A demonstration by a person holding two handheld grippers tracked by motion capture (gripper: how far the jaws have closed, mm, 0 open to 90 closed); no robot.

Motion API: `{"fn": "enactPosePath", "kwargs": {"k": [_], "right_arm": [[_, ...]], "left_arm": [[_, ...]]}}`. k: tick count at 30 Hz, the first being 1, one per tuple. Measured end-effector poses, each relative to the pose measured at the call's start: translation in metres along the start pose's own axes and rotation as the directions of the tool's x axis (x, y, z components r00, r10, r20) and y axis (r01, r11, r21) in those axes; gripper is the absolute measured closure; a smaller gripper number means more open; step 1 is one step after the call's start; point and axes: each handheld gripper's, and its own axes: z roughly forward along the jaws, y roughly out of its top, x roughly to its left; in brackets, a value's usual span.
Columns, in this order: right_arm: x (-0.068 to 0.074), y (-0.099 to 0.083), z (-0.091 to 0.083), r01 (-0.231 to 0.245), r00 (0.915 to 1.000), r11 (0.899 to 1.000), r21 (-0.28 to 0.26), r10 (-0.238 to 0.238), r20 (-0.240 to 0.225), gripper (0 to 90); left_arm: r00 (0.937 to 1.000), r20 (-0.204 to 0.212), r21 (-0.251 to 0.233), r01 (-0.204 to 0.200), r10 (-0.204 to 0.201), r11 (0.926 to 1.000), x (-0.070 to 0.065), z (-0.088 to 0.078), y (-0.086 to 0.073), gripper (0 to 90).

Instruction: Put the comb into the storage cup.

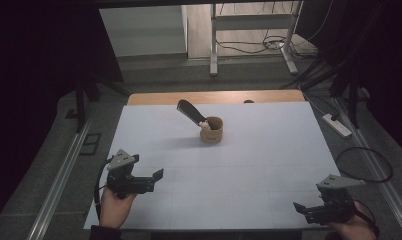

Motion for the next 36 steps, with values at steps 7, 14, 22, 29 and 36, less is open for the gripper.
{"fn": "enactPosePath", "kwargs": {"k": [7,14,22,29,36], "right_arm": [[0.000,0.000,0.000,0.001,1.0000,1.000,0.001,-0.001,0.001,0.0],[0.000,0.000,0.000,0.001,1.0000,1.000,0.000,-0.001,0.002,0.0],[0.000,0.000,0.000,0.001,1.0000,1.000,0.002,-0.001,0.005,0.0],[0.001,0.000,0.000,0.002,1.0000,1.000,0.001,-0.002,0.008,0.0],[0.001,0.000,0.000,0.003,1.0000,1.000,0.003,-0.003,0.009,0.0]], "left_arm": [[0.9999,0.004,0.023,0.012,-0.012,0.9997,0.002,-0.004,-0.008,0.0],[0.9999,-0.006,0.039,0.013,-0.013,0.9992,0.002,-0.009,-0.015,0.0],[0.9995,0.006,0.040,0.031,-0.031,0.9987,0.004,-0.019,-0.025,0.0],[0.9988,0.018,0.032,0.045,-0.045,0.9985,0.005,-0.028,-0.033,0.0],[0.9986,0.013,0.034,0.051,-0.051,0.9981,0.004,-0.034,-0.040,0.0]]}}
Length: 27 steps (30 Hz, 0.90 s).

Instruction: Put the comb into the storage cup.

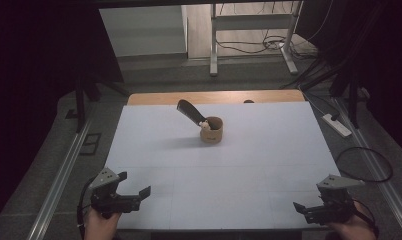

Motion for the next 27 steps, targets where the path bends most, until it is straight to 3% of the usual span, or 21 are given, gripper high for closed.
{"fn": "enactPosePath", "kwargs": {"k": [27], "right_arm": [[0.000,0.000,0.000,0.001,1.0000,1.000,0.003,-0.001,0.007,0.0]], "left_arm": [[0.9999,-0.011,0.016,0.006,-0.006,0.9999,-0.010,-0.017,-0.025,0.0]]}}
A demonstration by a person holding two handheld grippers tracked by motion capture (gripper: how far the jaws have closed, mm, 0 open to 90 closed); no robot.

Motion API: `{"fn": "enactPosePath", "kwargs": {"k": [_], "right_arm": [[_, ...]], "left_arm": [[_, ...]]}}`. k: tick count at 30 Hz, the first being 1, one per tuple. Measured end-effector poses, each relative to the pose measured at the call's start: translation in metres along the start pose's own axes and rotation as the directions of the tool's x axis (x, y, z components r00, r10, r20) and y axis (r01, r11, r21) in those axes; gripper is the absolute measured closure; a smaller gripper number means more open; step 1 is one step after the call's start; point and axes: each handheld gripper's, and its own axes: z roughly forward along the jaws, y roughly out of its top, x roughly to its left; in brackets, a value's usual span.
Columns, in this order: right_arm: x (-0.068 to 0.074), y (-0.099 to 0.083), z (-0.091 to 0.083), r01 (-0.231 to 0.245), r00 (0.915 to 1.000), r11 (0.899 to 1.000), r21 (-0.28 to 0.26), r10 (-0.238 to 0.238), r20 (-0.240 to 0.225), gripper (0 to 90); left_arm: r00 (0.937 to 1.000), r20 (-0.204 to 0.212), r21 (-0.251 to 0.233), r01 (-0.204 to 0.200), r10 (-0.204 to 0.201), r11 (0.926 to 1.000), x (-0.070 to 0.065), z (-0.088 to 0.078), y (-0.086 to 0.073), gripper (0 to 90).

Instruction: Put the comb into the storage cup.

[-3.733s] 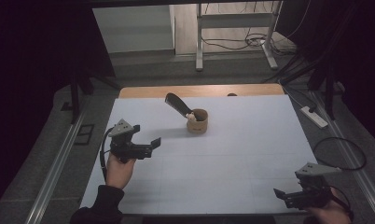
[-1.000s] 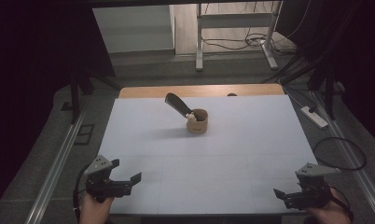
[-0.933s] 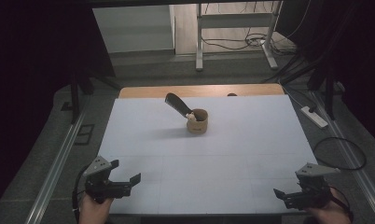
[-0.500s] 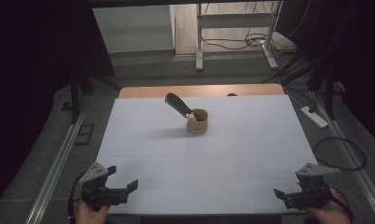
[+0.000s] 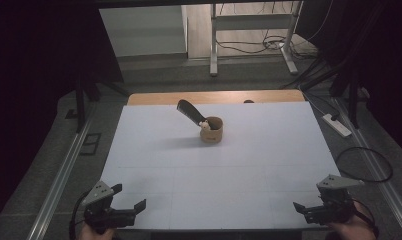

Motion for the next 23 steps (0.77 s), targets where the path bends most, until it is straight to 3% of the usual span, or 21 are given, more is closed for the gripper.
{"fn": "enactPosePath", "kwargs": {"k": [18,23], "right_arm": [[0.0001,0.0002,0.0001,-0.001,1.0000,1.000,0.001,0.001,0.001,0.0],[0.0003,0.0001,0.0003,0.002,1.0000,1.000,0.003,-0.002,0.001,0.0]], "left_arm": [[0.9980,-0.048,0.052,-0.040,0.043,0.9979,-0.0093,-0.0004,-0.0053,0.0],[0.9988,-0.042,0.054,-0.023,0.025,0.9983,-0.0073,0.0001,-0.0050,0.0]]}}
